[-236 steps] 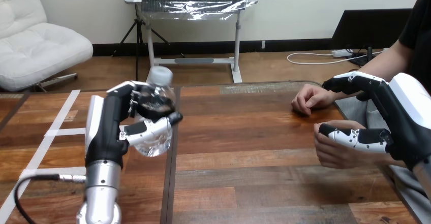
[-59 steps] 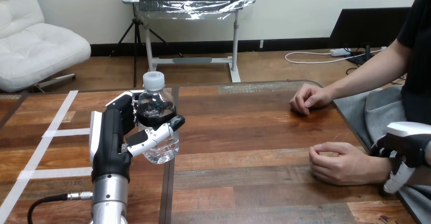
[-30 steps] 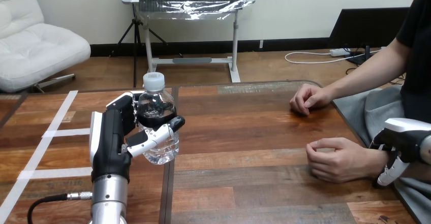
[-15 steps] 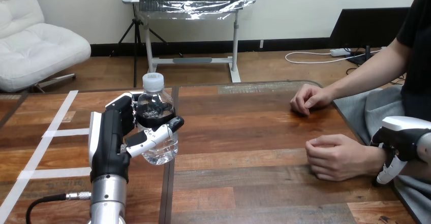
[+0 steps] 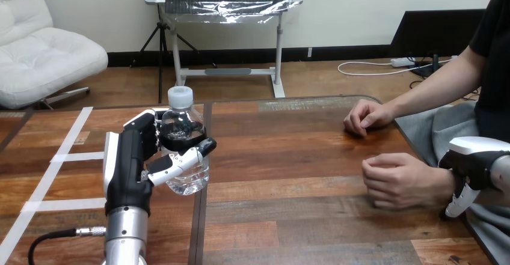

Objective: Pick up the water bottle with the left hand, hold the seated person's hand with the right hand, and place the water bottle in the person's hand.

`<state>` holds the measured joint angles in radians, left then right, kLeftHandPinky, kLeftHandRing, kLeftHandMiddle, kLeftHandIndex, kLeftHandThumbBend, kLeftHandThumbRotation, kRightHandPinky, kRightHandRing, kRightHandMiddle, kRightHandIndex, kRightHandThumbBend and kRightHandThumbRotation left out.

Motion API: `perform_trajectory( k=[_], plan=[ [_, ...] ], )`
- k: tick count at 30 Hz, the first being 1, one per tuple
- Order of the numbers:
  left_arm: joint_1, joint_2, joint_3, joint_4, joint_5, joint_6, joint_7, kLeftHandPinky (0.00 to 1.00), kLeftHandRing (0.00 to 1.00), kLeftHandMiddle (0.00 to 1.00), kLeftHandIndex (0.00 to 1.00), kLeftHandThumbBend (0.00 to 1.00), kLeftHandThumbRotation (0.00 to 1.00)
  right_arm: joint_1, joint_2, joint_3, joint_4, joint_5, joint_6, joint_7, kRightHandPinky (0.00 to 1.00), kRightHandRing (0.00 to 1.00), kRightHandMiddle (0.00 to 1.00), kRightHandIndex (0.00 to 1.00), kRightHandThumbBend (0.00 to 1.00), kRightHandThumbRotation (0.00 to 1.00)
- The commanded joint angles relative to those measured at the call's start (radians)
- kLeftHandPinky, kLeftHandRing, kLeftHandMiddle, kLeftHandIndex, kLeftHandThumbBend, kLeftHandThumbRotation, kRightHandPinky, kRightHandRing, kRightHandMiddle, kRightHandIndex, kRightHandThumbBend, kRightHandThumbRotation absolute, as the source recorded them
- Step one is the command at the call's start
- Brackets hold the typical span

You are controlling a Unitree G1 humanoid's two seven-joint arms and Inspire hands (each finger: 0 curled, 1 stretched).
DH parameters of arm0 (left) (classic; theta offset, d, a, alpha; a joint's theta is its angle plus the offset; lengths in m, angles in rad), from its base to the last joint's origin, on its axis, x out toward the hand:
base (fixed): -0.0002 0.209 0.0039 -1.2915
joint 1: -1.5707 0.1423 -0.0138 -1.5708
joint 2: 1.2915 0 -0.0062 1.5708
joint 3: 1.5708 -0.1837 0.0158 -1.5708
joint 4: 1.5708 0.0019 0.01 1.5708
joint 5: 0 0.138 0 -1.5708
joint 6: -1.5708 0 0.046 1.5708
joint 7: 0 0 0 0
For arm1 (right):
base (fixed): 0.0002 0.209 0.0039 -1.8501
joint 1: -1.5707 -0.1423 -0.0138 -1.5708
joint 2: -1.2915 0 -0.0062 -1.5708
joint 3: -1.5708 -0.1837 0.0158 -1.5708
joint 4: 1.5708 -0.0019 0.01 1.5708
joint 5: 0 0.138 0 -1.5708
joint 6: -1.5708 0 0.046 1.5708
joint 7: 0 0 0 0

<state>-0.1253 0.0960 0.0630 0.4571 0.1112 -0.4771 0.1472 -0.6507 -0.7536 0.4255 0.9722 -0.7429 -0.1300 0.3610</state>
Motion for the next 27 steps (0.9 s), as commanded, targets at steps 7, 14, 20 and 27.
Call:
perform_trajectory(
  k=[7,14,20,27],
  plan=[
    [-0.054,0.012,0.015,-0.072,-0.010,-0.007,0.003,0.41,0.42,0.45,0.52,0.62,0.00,-0.008,0.044,0.024,0.029,0.010,-0.029,0.001,0.41,0.50,0.61,0.68,0.64,0.00],
    [-0.052,0.015,0.013,-0.071,0.000,-0.007,0.009,0.41,0.42,0.45,0.52,0.62,0.00,-0.009,0.048,0.021,0.041,0.015,-0.033,-0.008,0.46,0.55,0.64,0.66,0.65,0.00],
    [-0.047,0.015,0.011,-0.082,0.010,0.006,0.017,0.41,0.42,0.45,0.52,0.61,0.00,-0.010,0.052,0.026,0.049,0.009,-0.032,-0.022,0.48,0.57,0.65,0.65,0.65,0.00],
    [-0.047,0.016,0.012,-0.076,0.011,-0.001,0.018,0.41,0.42,0.45,0.52,0.61,0.00,-0.001,0.058,0.014,0.061,0.020,-0.048,-0.070,0.47,0.57,0.65,0.63,0.65,0.00]
  ],
)
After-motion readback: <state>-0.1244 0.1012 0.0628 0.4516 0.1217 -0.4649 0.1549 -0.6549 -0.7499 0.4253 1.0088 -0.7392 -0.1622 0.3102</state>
